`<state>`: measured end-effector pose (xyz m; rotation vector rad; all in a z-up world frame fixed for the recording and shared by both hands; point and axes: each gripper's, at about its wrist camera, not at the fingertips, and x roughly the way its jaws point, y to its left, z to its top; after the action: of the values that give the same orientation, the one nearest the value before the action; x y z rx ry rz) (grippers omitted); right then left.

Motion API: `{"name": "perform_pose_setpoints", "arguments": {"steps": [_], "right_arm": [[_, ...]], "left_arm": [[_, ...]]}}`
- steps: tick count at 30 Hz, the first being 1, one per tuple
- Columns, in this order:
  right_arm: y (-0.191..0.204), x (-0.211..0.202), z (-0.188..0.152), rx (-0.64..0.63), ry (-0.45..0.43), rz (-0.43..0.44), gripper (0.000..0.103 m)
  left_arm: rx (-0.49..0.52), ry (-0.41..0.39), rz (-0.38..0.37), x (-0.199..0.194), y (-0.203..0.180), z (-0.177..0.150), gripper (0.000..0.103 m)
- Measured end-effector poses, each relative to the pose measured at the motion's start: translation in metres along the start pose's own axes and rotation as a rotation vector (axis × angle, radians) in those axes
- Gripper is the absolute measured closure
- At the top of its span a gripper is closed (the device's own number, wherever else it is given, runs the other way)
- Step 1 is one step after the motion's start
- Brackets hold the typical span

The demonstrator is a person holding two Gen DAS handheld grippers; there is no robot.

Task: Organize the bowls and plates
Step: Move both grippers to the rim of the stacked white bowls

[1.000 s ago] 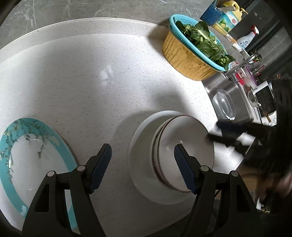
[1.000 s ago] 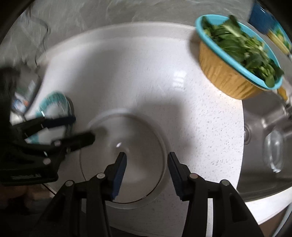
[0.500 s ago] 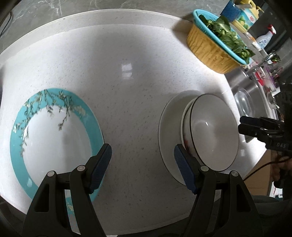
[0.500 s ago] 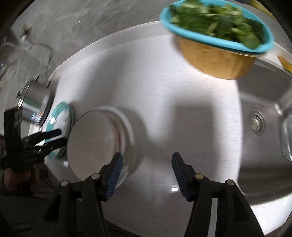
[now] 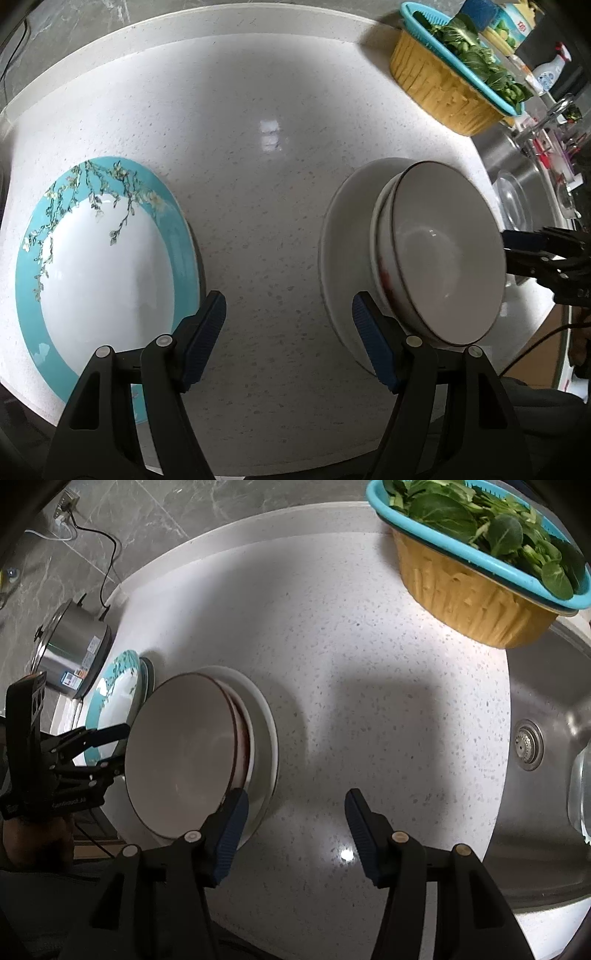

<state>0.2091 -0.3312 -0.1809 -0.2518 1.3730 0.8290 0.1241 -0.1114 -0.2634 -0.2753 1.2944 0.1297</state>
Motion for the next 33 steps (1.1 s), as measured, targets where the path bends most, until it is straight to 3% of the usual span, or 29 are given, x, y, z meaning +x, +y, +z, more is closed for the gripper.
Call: {"name": "perform_pose_setpoints", "arguments": {"steps": [12,18,30,33], "right_arm": [[0.004,0.023,-0.003,0.021,0.015,0.004,0.046],[0.005,0.029,0.004,0.022,-0.038,-0.004,0.047],[0.013,0.052,0.005,0.007,-0.015,0.002,0.051],[0.018,0.051,0.006,-0.006,-0.032,0.002,0.059]], "left_arm": [[0.066,0.006,0.037,0.022,-0.008,0.008,0.034],[0.121,0.012,0.098,0.035,-0.024,0.016,0.019],[0.076,0.020,0.046,0.051,-0.028,0.032,0.019],[0.077,0.009,0.051,0.052,-0.028,0.034,0.019]]}}
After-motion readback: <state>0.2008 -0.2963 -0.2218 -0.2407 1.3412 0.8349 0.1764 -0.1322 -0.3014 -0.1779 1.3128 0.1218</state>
